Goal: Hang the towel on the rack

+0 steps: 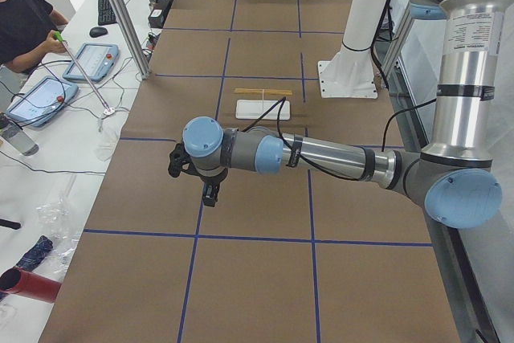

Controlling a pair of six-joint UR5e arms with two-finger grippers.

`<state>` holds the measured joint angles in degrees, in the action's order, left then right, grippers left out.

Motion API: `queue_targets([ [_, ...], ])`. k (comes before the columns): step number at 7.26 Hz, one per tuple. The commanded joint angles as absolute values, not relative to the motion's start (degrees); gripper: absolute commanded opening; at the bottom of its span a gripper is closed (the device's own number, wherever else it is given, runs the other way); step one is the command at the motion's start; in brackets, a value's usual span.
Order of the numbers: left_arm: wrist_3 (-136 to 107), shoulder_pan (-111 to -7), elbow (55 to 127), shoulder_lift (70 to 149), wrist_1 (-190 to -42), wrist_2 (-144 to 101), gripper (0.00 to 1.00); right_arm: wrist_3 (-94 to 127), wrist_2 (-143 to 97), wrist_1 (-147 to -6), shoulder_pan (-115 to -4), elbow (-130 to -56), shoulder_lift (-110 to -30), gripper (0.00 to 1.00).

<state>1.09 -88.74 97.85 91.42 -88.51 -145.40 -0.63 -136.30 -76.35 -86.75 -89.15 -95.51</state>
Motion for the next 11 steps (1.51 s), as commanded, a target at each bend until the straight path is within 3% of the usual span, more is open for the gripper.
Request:
queue_targets([
  [1,1.05,-88.68,97.47,91.76,-88.51,-145.2,1.0,-0.62,-134.22,-76.2,-86.14,-88.33,-95.1,1.0],
  [2,0.88,-88.68,98.08,91.84,-88.51,-145.2,1.0,-0.62,-132.73,-76.2,-85.0,-86.59,-92.4,1.0],
  [5,0.97,-88.68,98.09,91.85,-88.51,-145.28,1.0,-0.7,-130.88,-76.03,-81.58,-72.37,-80.88,0.93],
  [7,0.97,-88.68,97.91,91.85,-88.51,-145.55,1.0,-0.53,-125.96,-71.3,-79.28,-66.57,-78.94,0.91],
  [11,1.05,-88.68,98.0,91.85,-88.51,-145.55,1.0,-0.53,-124.37,-71.19,-78.66,-59.97,-76.3,0.78],
])
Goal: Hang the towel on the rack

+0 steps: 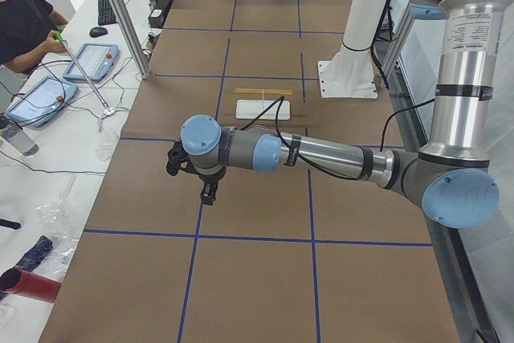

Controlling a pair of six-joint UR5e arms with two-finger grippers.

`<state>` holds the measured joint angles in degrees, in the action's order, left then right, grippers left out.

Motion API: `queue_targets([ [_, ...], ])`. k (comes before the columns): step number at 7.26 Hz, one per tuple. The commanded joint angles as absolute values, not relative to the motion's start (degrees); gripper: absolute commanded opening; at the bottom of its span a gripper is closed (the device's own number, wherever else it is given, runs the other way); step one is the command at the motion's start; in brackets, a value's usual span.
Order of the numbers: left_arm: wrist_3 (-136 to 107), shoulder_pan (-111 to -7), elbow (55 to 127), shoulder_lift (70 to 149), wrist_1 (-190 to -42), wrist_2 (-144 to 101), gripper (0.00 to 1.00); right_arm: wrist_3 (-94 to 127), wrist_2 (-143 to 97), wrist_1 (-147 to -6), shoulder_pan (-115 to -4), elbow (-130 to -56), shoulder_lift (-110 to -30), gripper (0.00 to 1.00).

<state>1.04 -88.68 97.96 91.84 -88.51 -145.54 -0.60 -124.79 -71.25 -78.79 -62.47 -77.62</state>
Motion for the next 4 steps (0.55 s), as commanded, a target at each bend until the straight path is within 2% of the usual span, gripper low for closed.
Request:
queue_targets([
  [1,1.05,-88.68,97.91,91.85,-88.51,-145.55,1.0,-0.53,-124.28,-71.28,-78.66,-58.9,-75.77,0.74],
  [4,1.06,-88.77,98.17,91.85,-88.51,-145.46,1.0,-0.62,-124.01,-71.28,-78.66,-56.35,-75.23,0.68],
])
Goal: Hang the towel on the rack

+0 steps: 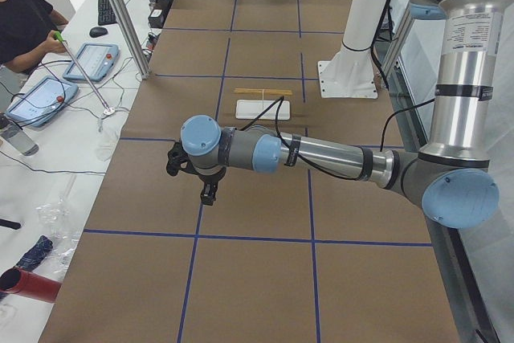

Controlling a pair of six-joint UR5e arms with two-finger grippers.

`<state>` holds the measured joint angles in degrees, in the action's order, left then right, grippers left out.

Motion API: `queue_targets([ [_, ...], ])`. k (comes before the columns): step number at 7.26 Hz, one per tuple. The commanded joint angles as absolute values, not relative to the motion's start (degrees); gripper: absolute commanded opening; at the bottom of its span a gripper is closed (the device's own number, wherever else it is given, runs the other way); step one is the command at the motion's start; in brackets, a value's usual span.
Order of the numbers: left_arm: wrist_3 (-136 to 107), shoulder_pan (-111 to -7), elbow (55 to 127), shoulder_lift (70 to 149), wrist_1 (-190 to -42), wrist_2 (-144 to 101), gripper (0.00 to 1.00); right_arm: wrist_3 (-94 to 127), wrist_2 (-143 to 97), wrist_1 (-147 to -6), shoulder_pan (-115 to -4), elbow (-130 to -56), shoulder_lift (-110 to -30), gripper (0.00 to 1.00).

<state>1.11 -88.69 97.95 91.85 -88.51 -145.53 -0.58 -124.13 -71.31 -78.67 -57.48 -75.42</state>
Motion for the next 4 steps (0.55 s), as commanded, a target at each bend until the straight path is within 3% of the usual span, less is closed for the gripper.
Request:
queue_targets([
  [1,1.23,-88.68,98.09,91.85,-88.51,-145.46,1.0,-0.62,-123.93,-71.28,-78.66,-55.9,-75.06,0.67],
  [4,1.14,-88.68,98.09,91.85,-88.51,-145.37,1.0,-0.62,-122.96,-71.28,-78.57,-54.14,-74.27,0.6],
])
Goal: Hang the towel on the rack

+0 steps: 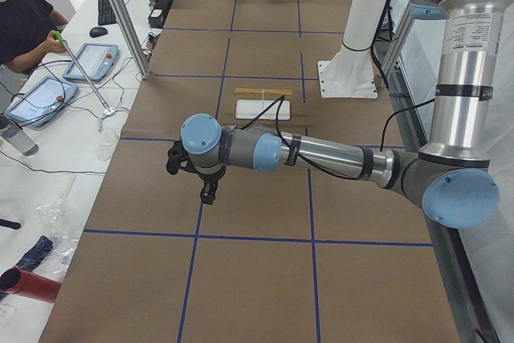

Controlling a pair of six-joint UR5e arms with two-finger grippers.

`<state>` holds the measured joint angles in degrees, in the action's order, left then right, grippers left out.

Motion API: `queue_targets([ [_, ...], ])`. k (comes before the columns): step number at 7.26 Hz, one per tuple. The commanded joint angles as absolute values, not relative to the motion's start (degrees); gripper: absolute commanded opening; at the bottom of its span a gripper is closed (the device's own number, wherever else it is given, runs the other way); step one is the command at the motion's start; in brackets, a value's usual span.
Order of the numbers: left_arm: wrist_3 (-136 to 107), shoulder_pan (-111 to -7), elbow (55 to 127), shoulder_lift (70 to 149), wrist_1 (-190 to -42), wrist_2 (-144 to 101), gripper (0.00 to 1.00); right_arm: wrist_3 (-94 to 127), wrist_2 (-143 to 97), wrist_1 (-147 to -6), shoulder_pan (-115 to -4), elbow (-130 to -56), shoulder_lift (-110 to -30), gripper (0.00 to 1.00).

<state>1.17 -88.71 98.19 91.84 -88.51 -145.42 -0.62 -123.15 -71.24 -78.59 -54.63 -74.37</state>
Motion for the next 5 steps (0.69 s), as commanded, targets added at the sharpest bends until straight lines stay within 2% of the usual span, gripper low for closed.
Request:
queue_targets([
  [1,1.32,-88.68,98.09,91.85,-88.51,-145.37,1.0,-0.53,-122.96,-71.28,-78.57,-53.79,-74.18,0.58],
  [5,1.58,-88.68,98.09,91.85,-88.51,-145.28,1.0,-0.62,-122.78,-71.19,-78.49,-52.91,-74.09,0.54],
])
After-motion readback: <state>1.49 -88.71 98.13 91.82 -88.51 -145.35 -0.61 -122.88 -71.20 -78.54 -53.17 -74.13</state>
